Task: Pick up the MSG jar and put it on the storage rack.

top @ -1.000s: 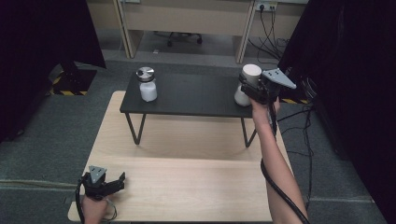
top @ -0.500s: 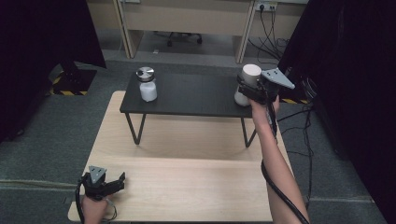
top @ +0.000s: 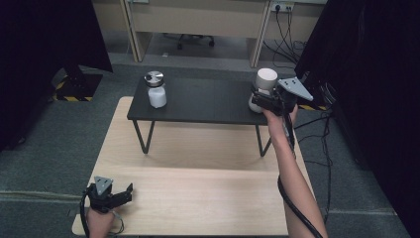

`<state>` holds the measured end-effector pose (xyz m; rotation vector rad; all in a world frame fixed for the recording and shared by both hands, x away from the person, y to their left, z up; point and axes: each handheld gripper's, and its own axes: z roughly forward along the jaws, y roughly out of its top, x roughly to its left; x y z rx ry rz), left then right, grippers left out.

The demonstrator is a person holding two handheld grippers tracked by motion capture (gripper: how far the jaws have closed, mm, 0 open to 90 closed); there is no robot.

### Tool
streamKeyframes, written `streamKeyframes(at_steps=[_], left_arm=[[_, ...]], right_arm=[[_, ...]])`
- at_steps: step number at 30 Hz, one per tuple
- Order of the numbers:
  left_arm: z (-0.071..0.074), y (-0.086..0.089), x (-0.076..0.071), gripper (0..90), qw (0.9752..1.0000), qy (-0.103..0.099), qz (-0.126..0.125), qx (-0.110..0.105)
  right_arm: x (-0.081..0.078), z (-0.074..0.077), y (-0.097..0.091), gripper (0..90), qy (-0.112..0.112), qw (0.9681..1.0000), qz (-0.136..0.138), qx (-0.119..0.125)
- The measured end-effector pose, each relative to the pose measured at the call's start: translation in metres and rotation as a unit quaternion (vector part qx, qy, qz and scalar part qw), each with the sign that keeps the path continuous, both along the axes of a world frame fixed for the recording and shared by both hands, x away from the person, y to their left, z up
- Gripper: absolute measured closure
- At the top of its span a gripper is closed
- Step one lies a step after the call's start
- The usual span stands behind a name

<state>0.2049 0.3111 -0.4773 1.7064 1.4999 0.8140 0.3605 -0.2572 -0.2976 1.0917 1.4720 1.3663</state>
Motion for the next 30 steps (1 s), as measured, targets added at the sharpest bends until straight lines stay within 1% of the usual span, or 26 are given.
streamKeyframes(at_steps=[10, 16, 20, 30], left_arm=[[0.0, 0.0, -0.001, 1.0, 1.0, -0.001, -0.002, 0.001], [-0.001, 0.0, -0.001, 0.5, 1.0, -0.001, -0.004, -0.001], [0.0, 0.001, -0.001, 0.1, 1.0, 0.0, -0.007, -0.002], [0.0, 0.002, -0.002, 0.0, 1.0, 0.001, -0.008, -0.002]], right_arm=[[-0.028, -0.018, -0.005, 0.3, 0.001, 0.9999, -0.013, -0.005], [-0.043, -0.027, -0.008, 0.3, 0.001, 0.9998, -0.02, -0.004], [-0.054, -0.034, -0.011, 0.3, 0.005, 0.9997, -0.022, -0.007], [-0.076, -0.052, -0.02, 0.3, 0.02, 0.9994, -0.026, -0.005]])
